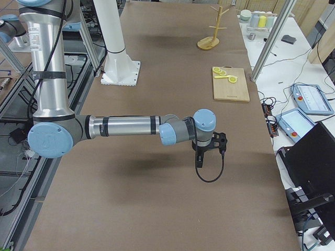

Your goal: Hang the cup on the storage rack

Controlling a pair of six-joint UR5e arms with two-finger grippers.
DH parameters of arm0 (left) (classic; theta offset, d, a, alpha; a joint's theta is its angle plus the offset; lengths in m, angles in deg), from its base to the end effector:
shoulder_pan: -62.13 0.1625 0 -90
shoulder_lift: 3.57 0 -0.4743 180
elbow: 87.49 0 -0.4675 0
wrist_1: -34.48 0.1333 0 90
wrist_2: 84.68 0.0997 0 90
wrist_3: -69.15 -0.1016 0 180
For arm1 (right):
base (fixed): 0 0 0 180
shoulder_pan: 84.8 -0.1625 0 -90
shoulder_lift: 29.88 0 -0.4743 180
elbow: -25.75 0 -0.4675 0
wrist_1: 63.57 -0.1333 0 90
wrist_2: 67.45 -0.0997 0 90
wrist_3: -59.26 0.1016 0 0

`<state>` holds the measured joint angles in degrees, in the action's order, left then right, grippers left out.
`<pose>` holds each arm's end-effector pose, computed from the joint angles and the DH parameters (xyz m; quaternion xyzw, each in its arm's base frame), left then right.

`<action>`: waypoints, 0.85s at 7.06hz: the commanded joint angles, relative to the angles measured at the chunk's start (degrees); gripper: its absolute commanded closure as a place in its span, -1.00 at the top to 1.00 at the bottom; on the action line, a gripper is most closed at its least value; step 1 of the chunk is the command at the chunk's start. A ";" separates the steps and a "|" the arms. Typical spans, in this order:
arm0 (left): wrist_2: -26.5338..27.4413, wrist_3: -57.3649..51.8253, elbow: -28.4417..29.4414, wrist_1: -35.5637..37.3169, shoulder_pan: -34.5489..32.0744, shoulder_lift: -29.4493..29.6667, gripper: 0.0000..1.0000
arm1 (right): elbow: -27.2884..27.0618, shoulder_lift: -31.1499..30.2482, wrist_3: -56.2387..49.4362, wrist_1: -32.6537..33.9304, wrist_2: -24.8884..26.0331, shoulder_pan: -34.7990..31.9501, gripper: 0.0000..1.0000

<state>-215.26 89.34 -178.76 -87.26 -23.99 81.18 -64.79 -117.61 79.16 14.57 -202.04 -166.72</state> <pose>-0.0300 -0.5504 0.6891 0.1499 0.3762 -0.0468 0.9132 -0.0230 -0.6032 0.6583 0.0237 -0.3937 0.0463 0.9178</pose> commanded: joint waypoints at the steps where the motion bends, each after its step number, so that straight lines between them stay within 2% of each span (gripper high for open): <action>1: -1.07 -8.92 -0.92 8.86 -0.10 -0.45 0.96 | -0.07 -0.07 -0.03 0.00 -0.06 0.00 0.99; 2: -4.82 -8.94 -0.93 12.81 -0.10 -0.46 0.96 | 0.01 -0.33 -0.03 0.00 -0.06 0.00 0.99; 3: -7.21 -8.94 -1.88 13.80 -0.45 -0.72 0.96 | -0.07 -0.68 0.57 0.00 -0.15 0.00 0.99; 5: -6.97 -8.32 -3.20 13.20 -0.36 -3.26 0.96 | 0.10 0.36 1.10 -1.40 -0.15 0.69 1.00; 6: -6.97 -8.32 -3.21 13.11 -0.36 -3.36 0.95 | 2.10 2.63 3.02 -1.67 -0.23 1.66 1.00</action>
<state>-222.19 80.88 -181.54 -74.03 -24.39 78.45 -64.33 -117.02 80.53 13.41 -202.19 -166.02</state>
